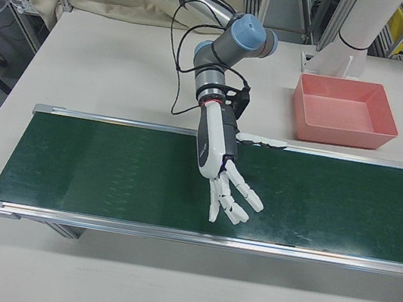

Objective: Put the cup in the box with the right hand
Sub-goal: 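Position the open right hand above the conveyor belt, fingers facing upstream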

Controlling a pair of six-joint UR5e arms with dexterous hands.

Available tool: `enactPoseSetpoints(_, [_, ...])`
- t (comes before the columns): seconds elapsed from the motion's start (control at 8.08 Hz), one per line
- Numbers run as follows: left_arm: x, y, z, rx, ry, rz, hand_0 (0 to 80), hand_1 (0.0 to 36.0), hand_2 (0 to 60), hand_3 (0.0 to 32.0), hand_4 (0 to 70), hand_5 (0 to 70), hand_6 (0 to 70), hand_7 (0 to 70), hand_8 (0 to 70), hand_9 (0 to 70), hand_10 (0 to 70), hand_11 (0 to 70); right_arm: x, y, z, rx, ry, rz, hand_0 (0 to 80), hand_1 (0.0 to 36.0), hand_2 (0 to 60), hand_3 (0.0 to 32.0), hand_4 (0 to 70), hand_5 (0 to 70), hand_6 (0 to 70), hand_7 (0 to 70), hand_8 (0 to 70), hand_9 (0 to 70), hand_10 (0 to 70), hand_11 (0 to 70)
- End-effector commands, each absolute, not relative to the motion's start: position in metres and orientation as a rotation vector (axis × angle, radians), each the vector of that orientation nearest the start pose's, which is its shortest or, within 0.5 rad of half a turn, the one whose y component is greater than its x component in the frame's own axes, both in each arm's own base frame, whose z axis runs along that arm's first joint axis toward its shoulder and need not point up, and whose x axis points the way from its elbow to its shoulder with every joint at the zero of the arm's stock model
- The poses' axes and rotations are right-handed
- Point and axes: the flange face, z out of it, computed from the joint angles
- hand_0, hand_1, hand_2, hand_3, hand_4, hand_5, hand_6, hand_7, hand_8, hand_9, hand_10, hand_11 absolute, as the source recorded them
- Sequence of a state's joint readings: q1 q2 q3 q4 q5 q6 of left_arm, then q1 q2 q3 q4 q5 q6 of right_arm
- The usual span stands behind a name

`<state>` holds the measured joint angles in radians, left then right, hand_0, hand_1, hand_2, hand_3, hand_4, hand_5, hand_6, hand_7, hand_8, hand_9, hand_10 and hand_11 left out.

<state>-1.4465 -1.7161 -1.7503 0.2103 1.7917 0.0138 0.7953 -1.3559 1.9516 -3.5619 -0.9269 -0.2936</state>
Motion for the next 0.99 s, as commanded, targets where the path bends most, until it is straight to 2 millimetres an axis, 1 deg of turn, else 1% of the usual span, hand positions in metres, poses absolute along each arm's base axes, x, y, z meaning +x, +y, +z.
enactPoseSetpoints(0.0, [-0.044, -0.551, 0.546, -0.332, 2.142, -1.904, 0.0, 0.0, 0.0, 0.0, 0.0, 0.0, 0.0, 0.0, 0.0, 0.0, 0.0, 0.0, -0.235, -0.506, 0.425, -0.056, 2.565, -2.144, 54.6, 21.4, 4.4, 0.0, 6.1, 7.0, 6.4, 26.8, 10.2, 14.8, 0.0, 0.0])
enactPoseSetpoints(0.12, [-0.044, -0.551, 0.546, -0.332, 2.142, -1.904, 0.0, 0.0, 0.0, 0.0, 0.0, 0.0, 0.0, 0.0, 0.0, 0.0, 0.0, 0.0, -0.236, -0.506, 0.423, -0.064, 2.568, -2.140, 53.8, 20.9, 4.4, 0.2, 3.7, 7.0, 6.1, 26.1, 10.1, 14.6, 0.0, 0.0])
enactPoseSetpoints(0.25, [-0.044, -0.551, 0.546, -0.332, 2.142, -1.904, 0.0, 0.0, 0.0, 0.0, 0.0, 0.0, 0.0, 0.0, 0.0, 0.0, 0.0, 0.0, -0.245, -0.501, 0.425, -0.062, 2.567, -2.150, 53.3, 20.6, 4.7, 0.8, 3.1, 7.0, 6.1, 26.3, 10.1, 14.7, 0.0, 0.5])
enactPoseSetpoints(0.37, [-0.044, -0.551, 0.546, -0.332, 2.142, -1.904, 0.0, 0.0, 0.0, 0.0, 0.0, 0.0, 0.0, 0.0, 0.0, 0.0, 0.0, 0.0, -0.248, -0.496, 0.430, -0.079, 2.547, -2.156, 52.8, 20.3, 5.5, 0.0, 3.9, 6.8, 6.7, 28.1, 10.3, 15.2, 0.0, 0.5])
enactPoseSetpoints(0.49, [-0.044, -0.551, 0.546, -0.332, 2.144, -1.903, 0.0, 0.0, 0.0, 0.0, 0.0, 0.0, 0.0, 0.0, 0.0, 0.0, 0.0, 0.0, -0.253, -0.495, 0.431, -0.072, 2.551, -2.159, 52.1, 19.9, 5.4, 0.0, 1.4, 6.9, 6.7, 27.3, 10.4, 15.2, 0.0, 1.2])
enactPoseSetpoints(0.62, [-0.044, -0.551, 0.546, -0.332, 2.142, -1.904, 0.0, 0.0, 0.0, 0.0, 0.0, 0.0, 0.0, 0.0, 0.0, 0.0, 0.0, 0.0, -0.259, -0.501, 0.442, -0.064, 2.550, -2.144, 50.9, 18.7, 4.8, 0.0, 0.0, 6.7, 6.0, 23.6, 10.1, 14.2, 0.0, 1.4])
enactPoseSetpoints(0.74, [-0.044, -0.551, 0.546, -0.332, 2.142, -1.904, 0.0, 0.0, 0.0, 0.0, 0.0, 0.0, 0.0, 0.0, 0.0, 0.0, 0.0, 0.0, -0.263, -0.504, 0.446, -0.043, 2.560, -2.109, 50.5, 18.2, 4.4, 0.0, 0.0, 6.7, 5.8, 22.1, 10.1, 13.9, 0.0, 1.6])
enactPoseSetpoints(0.87, [-0.044, -0.551, 0.546, -0.332, 2.142, -1.904, 0.0, 0.0, 0.0, 0.0, 0.0, 0.0, 0.0, 0.0, 0.0, 0.0, 0.0, 0.0, -0.265, -0.504, 0.443, -0.039, 2.564, -2.105, 49.9, 17.5, 4.0, 0.0, 0.0, 6.6, 5.6, 21.5, 10.1, 13.9, 0.3, 2.2])
